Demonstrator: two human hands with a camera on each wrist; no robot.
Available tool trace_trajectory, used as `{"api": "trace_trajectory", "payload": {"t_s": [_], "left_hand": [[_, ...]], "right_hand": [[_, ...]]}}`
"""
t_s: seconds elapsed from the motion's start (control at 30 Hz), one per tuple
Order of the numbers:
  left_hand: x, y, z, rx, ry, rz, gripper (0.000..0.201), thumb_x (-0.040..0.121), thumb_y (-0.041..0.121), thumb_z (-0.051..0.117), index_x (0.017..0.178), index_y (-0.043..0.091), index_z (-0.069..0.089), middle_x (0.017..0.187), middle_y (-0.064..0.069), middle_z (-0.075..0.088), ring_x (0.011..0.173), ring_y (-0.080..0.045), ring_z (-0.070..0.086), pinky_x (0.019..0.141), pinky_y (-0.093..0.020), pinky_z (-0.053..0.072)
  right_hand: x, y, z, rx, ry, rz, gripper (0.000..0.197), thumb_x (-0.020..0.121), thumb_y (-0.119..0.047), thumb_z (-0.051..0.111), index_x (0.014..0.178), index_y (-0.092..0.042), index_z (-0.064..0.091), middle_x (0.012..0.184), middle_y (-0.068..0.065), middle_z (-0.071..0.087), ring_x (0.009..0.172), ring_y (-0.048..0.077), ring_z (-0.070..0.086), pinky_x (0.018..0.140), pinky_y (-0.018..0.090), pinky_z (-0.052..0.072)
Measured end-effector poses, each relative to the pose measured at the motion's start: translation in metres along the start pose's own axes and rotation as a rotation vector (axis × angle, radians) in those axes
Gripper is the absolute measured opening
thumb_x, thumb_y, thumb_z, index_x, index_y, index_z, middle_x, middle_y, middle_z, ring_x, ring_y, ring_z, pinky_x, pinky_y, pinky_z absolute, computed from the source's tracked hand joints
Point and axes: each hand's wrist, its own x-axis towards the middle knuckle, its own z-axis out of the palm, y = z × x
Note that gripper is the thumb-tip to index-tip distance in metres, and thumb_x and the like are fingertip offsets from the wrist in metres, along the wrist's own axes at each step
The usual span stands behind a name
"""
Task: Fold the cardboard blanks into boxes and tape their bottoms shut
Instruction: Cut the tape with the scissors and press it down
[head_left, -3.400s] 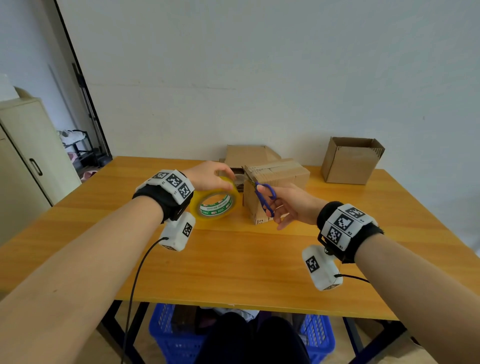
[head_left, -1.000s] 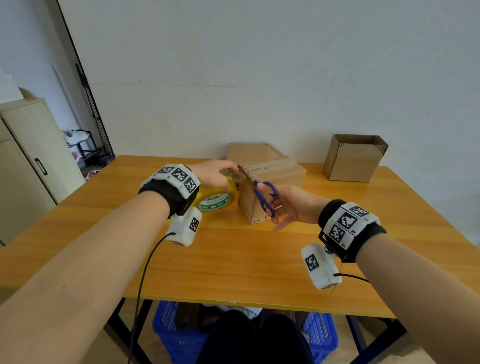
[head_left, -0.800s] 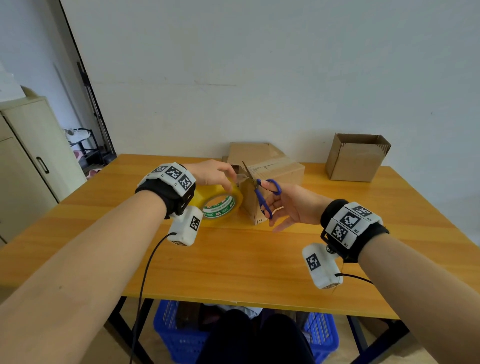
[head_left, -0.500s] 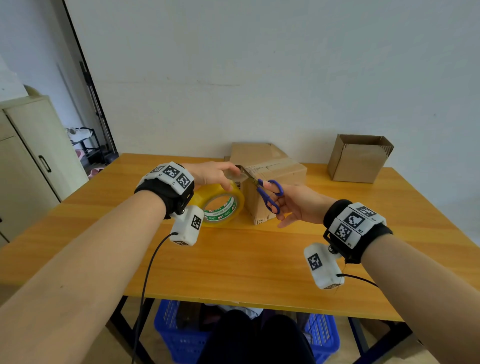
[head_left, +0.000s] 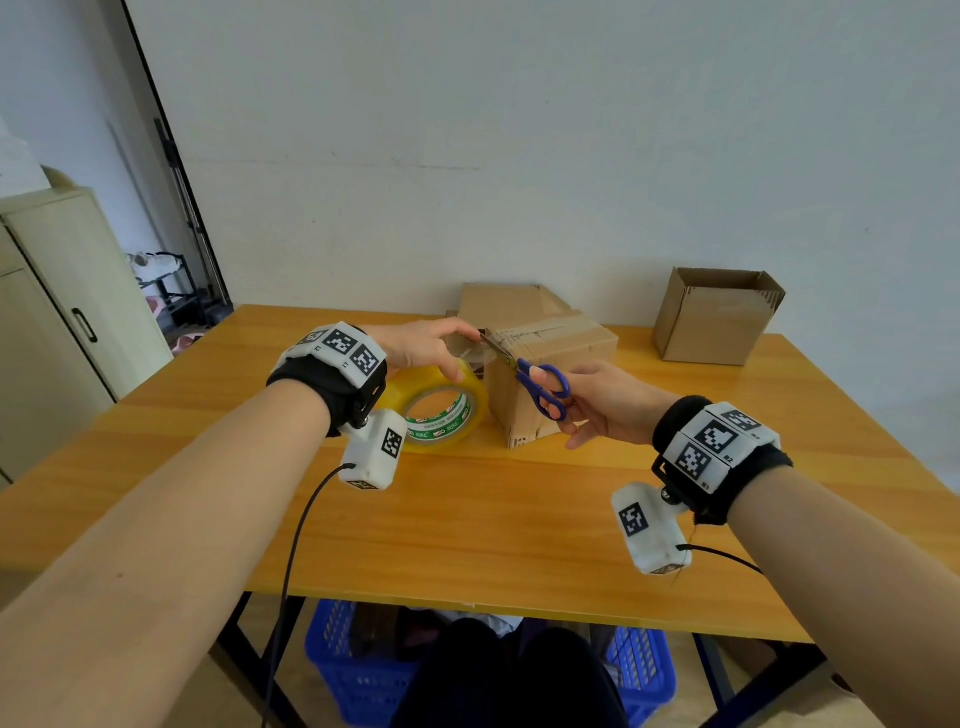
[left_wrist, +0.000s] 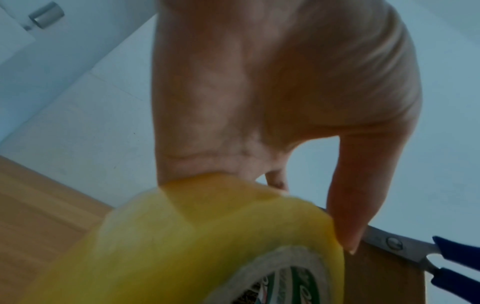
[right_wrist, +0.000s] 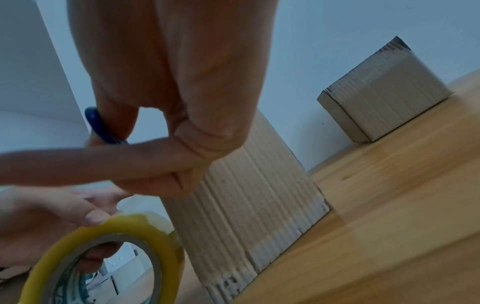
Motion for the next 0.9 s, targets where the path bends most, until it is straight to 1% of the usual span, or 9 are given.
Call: {"api": "trace_trajectory", "payload": {"t_s": [0.2,0.3,0.33,0.4,0.47,0.53,0.63,0.73,0.9], "left_hand": [[0.000,-0.002,-0.004,0.145,0.014,-0.018,0.042,0.083,0.006,0.065,0.122,0.018,0.053,0.136,-0.006,0.045,0.126,-0.023,0.039,0.104,-0.036,0.032],[-0.003,-0.002,-0.006,0.259,0.007,-0.016,0.038,0.083,0.011,0.066,0.117,0.022,0.054,0.108,0.003,0.052,0.107,-0.020,0.046,0.092,-0.033,0.038],[-0.005,-0.001,-0.005,0.297,0.015,-0.015,0.038,0.083,0.011,0.066,0.117,0.022,0.054,0.095,0.009,0.049,0.098,-0.017,0.046,0.084,-0.030,0.037],[-0.008,0.000,-0.005,0.364,0.039,-0.004,0.039,0.083,0.012,0.066,0.120,0.021,0.054,0.085,0.015,0.040,0.088,-0.013,0.043,0.076,-0.027,0.034],[-0.011,0.000,-0.005,0.415,0.050,0.008,0.040,0.083,0.012,0.066,0.120,0.021,0.054,0.084,0.014,0.040,0.079,-0.011,0.043,0.067,-0.026,0.034],[-0.014,-0.002,-0.005,0.448,0.050,0.009,0.040,0.082,0.011,0.066,0.118,0.023,0.054,0.089,0.006,0.047,0.076,-0.011,0.045,0.062,-0.024,0.036],[-0.017,-0.005,-0.006,0.475,0.056,0.015,0.041,0.081,0.012,0.067,0.118,0.024,0.054,0.105,-0.011,0.055,0.089,-0.024,0.052,0.069,-0.029,0.041],[-0.019,-0.006,-0.005,0.457,0.068,0.015,0.044,0.080,0.015,0.070,0.118,0.026,0.053,0.114,-0.015,0.055,0.104,-0.031,0.054,0.083,-0.039,0.046],[-0.015,-0.006,-0.002,0.411,0.020,0.009,0.045,0.079,0.014,0.071,0.115,0.030,0.049,0.116,-0.017,0.056,0.098,-0.030,0.054,0.083,-0.039,0.047]], "right_hand": [[0.000,0.002,-0.001,-0.078,0.007,-0.031,0.029,0.091,-0.030,0.058,0.092,-0.002,0.059,0.063,0.000,0.050,0.050,0.010,0.047,0.045,0.021,0.051],[0.000,0.002,0.000,-0.110,0.004,-0.026,0.031,0.091,-0.032,0.059,0.094,-0.001,0.061,0.065,0.000,0.051,0.052,0.011,0.048,0.046,0.021,0.052],[0.001,0.002,0.001,-0.121,-0.001,-0.025,0.032,0.090,-0.033,0.059,0.094,-0.001,0.061,0.065,0.000,0.052,0.052,0.010,0.048,0.047,0.022,0.052],[0.000,0.002,0.002,-0.140,-0.023,-0.028,0.030,0.090,-0.033,0.059,0.091,-0.003,0.061,0.066,0.000,0.052,0.053,0.010,0.048,0.047,0.022,0.052],[0.000,0.002,0.003,-0.154,-0.043,-0.027,0.028,0.090,-0.032,0.059,0.089,-0.004,0.061,0.066,0.001,0.052,0.054,0.011,0.048,0.048,0.022,0.052],[0.000,0.001,0.004,-0.168,-0.051,-0.027,0.029,0.090,-0.033,0.059,0.091,-0.003,0.061,0.067,0.001,0.052,0.054,0.011,0.048,0.048,0.022,0.052],[0.000,0.000,0.005,-0.177,-0.055,-0.025,0.028,0.090,-0.032,0.059,0.090,-0.004,0.061,0.066,0.001,0.052,0.054,0.011,0.049,0.048,0.022,0.052],[0.000,-0.001,0.006,-0.178,-0.059,-0.013,0.027,0.090,-0.031,0.059,0.091,-0.004,0.061,0.066,0.001,0.054,0.054,0.011,0.050,0.049,0.022,0.052],[0.000,0.001,0.009,-0.173,-0.070,0.017,0.027,0.089,-0.034,0.061,0.088,-0.007,0.063,0.066,0.001,0.055,0.053,0.011,0.050,0.049,0.023,0.052]]}}
